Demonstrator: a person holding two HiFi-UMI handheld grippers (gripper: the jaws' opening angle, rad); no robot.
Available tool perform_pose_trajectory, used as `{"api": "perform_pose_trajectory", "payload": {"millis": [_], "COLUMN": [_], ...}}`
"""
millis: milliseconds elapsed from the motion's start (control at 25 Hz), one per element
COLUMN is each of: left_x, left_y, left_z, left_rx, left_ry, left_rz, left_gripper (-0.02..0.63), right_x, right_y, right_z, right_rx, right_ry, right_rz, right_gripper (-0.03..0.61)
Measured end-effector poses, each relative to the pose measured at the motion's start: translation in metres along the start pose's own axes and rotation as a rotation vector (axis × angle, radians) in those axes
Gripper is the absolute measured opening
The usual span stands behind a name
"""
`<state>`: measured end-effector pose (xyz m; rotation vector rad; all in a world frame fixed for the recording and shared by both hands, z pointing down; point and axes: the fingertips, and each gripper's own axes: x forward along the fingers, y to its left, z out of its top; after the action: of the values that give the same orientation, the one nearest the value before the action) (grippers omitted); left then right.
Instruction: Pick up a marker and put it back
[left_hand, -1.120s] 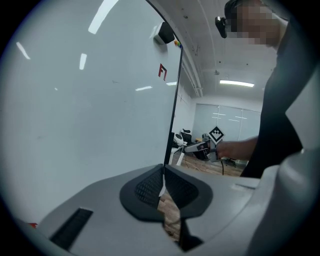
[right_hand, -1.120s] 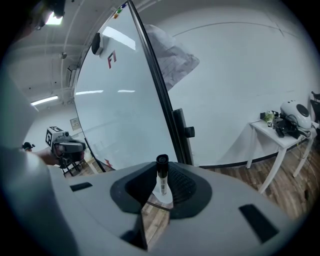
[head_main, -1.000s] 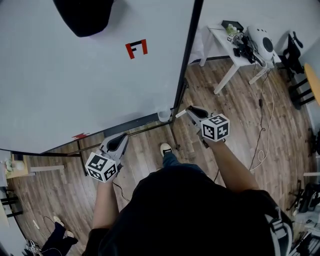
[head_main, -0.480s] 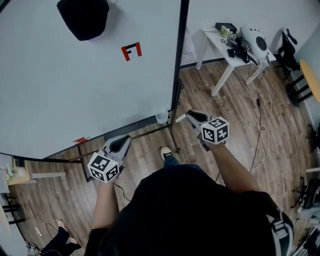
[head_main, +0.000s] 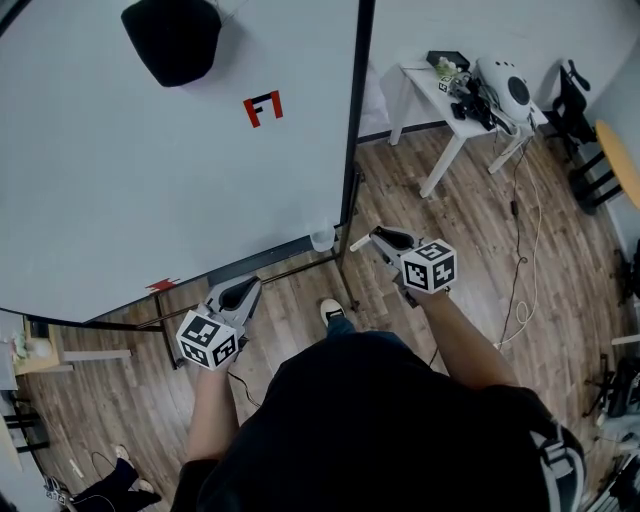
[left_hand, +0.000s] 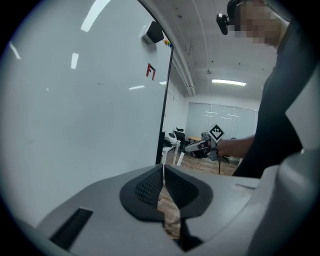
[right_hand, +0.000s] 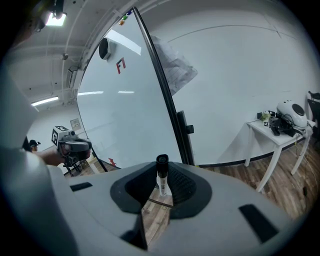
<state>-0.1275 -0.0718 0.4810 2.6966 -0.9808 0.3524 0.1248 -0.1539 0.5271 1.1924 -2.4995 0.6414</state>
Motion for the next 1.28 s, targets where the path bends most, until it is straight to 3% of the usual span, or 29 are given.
{"api": "perform_pose_trajectory", "payload": {"millis": [640,1280], "left_x": [0.003,0.005], "left_y": [0.019,0.053], "left_z": [0.0,-0.01], "left_rx": [-0.022,-0.072], "left_ry": [-0.01,0.002], "left_rz": [0.01,0.056], "left_gripper": [0.02,0.02], "right_x": [0.025,0.091], "right_y": [0.005,0.007], "right_z": [0.016,0.019], "right_rx": [-0.016,-0.052], "right_ry": [0.011,0.066], "right_rz": [0.025,0.075], "right_gripper": [0.061,0.061]}}
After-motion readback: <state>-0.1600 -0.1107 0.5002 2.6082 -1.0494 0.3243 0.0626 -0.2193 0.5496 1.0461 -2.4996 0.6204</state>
